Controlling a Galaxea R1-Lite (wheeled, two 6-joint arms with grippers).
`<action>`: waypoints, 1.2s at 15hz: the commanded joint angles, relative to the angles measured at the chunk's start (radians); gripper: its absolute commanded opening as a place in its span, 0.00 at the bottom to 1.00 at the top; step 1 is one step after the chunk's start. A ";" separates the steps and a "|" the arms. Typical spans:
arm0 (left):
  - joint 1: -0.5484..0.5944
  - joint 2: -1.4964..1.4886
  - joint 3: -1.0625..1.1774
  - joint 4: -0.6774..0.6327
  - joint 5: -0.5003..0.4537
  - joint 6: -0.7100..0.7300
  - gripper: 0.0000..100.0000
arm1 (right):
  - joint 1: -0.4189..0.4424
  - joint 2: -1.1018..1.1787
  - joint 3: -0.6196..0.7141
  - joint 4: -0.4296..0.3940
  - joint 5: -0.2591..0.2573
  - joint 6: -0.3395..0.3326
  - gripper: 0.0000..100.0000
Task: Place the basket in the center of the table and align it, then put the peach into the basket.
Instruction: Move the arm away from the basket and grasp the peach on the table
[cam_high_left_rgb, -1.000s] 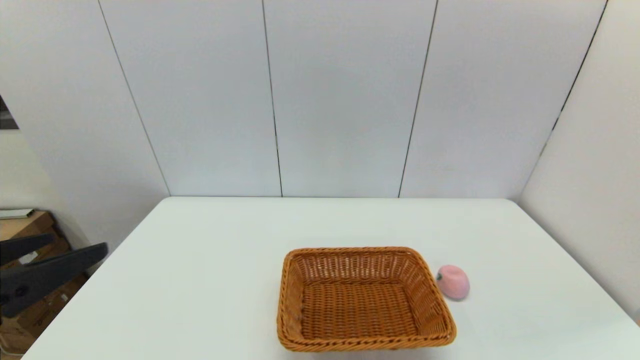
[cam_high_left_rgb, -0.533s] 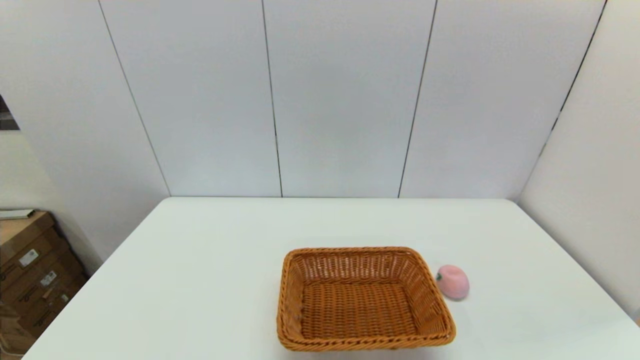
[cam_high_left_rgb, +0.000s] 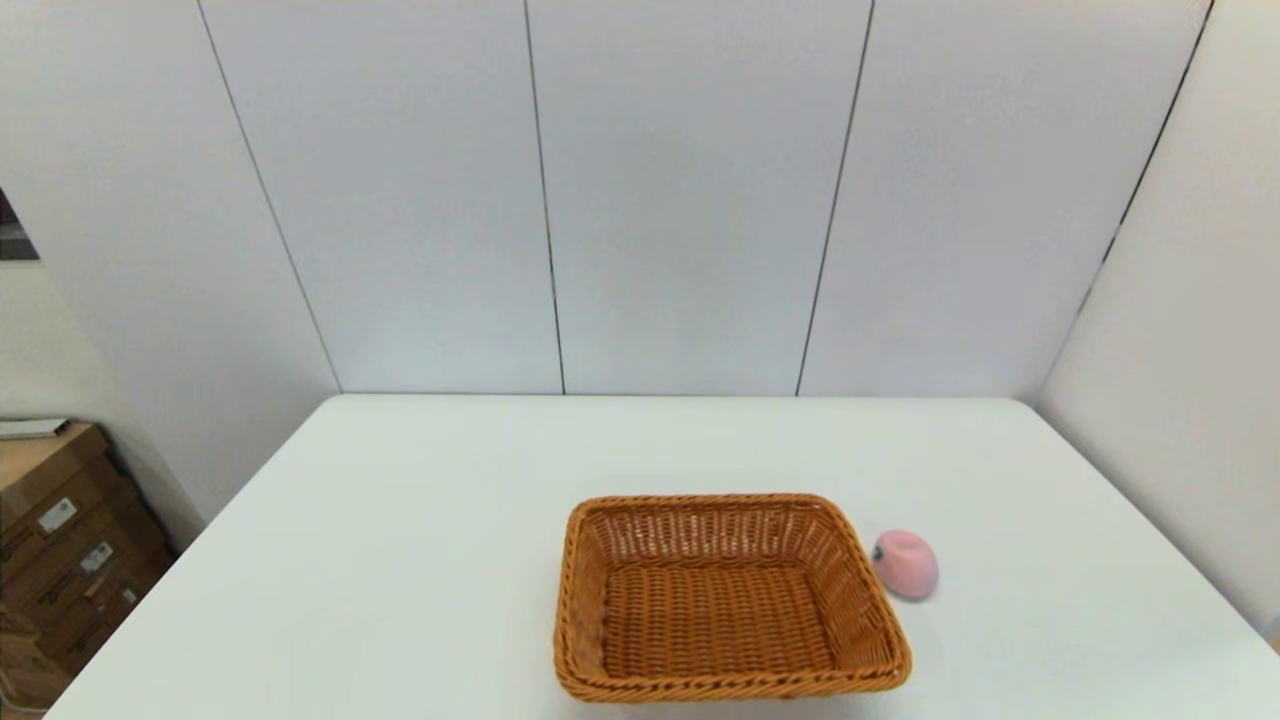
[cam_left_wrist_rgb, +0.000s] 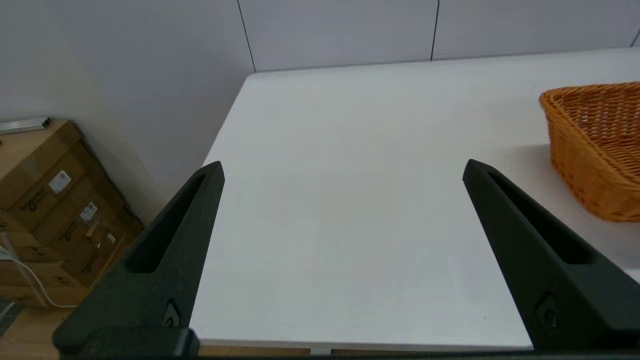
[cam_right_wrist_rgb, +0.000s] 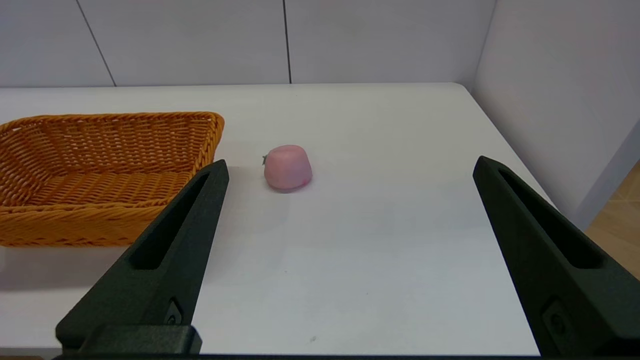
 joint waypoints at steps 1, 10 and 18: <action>-0.003 -0.041 0.120 -0.117 -0.031 -0.051 1.00 | 0.000 0.000 -0.001 0.000 -0.002 -0.007 1.00; -0.003 -0.041 0.120 -0.127 -0.025 -0.104 1.00 | 0.005 0.986 -0.372 0.161 0.055 -0.171 1.00; -0.003 -0.041 0.120 -0.127 -0.024 -0.111 1.00 | 0.115 1.658 -0.602 -0.111 0.054 -0.114 1.00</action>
